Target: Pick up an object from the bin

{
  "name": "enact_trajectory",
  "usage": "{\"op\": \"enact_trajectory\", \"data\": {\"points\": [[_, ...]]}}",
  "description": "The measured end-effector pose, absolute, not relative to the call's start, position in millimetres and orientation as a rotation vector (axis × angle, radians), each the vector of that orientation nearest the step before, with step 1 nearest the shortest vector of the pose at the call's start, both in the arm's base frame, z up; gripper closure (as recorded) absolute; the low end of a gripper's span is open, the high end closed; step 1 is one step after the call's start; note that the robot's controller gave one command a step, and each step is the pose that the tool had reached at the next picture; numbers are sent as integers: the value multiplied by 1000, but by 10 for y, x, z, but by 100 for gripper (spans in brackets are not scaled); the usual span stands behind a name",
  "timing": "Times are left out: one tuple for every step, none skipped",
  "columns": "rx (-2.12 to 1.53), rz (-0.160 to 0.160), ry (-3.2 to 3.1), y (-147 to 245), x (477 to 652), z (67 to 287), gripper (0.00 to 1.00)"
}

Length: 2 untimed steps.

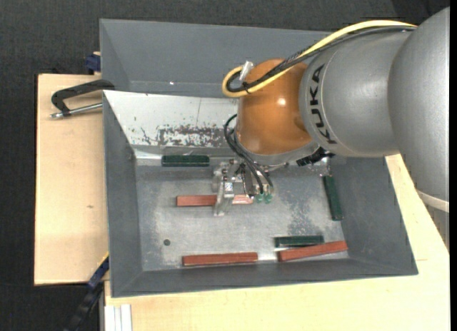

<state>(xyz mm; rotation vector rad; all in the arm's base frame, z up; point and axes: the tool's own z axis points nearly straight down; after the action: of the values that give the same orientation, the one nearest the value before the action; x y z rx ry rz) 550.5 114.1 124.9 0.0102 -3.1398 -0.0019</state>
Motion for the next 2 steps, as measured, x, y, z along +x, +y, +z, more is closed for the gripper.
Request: {"op": "enact_trajectory", "data": {"points": [[10, -4, -3148, 1146, 5520, 1444, 100], [10, -5, -3150, 1148, 5526, 1551, 100]]}}
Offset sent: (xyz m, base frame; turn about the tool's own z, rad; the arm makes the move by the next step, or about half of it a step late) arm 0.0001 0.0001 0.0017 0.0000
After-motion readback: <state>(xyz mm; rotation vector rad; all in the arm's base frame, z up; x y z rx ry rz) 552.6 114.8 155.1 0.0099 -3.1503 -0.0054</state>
